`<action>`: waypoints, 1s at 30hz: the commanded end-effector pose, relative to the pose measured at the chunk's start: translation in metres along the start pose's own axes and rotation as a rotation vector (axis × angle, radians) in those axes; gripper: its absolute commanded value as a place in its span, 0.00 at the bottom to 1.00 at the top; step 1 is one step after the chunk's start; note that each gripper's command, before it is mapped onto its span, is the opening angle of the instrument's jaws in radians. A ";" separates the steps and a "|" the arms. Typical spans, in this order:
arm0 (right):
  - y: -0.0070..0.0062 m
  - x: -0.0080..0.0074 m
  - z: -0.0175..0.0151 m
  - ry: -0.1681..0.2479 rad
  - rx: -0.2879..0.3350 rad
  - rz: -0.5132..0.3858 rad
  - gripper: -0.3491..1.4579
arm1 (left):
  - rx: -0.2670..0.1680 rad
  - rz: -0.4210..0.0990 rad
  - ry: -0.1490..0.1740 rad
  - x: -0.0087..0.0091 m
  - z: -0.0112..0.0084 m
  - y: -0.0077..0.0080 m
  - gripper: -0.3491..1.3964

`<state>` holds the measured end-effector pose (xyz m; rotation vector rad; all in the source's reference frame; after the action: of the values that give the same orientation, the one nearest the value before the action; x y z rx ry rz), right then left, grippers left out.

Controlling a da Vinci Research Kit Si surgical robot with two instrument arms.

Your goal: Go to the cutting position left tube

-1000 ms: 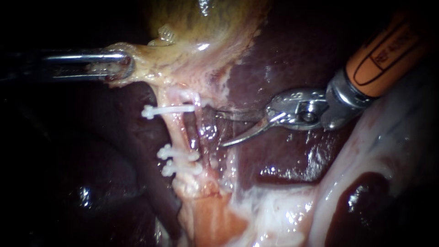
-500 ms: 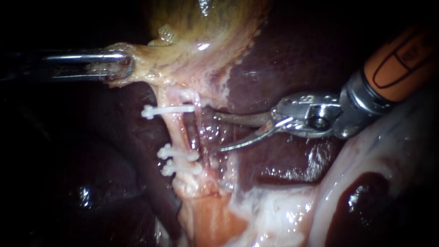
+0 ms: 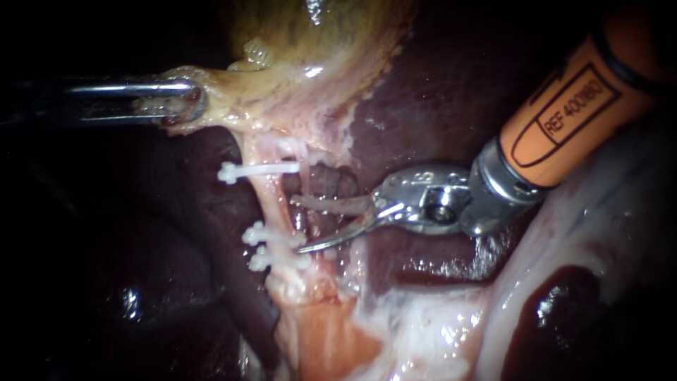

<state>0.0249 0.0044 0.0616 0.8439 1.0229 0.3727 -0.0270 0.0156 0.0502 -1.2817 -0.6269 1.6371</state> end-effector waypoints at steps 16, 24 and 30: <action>0.0027 0.0004 0.0045 0.011 0.021 0.048 0.95 | 0.001 0.000 0.000 0.0000 0.0000 0.0001 0.00; 0.0032 0.0015 0.0076 0.049 0.044 0.054 0.96 | 0.001 0.000 0.000 0.0000 0.0000 0.0001 0.00; 0.0027 0.0021 0.0081 0.088 0.058 0.059 0.98 | 0.001 0.000 0.000 0.0000 0.0001 0.0001 0.00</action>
<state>0.0333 0.0038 0.0644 0.9216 1.1010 0.4360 -0.0271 0.0156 0.0501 -1.2814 -0.6259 1.6365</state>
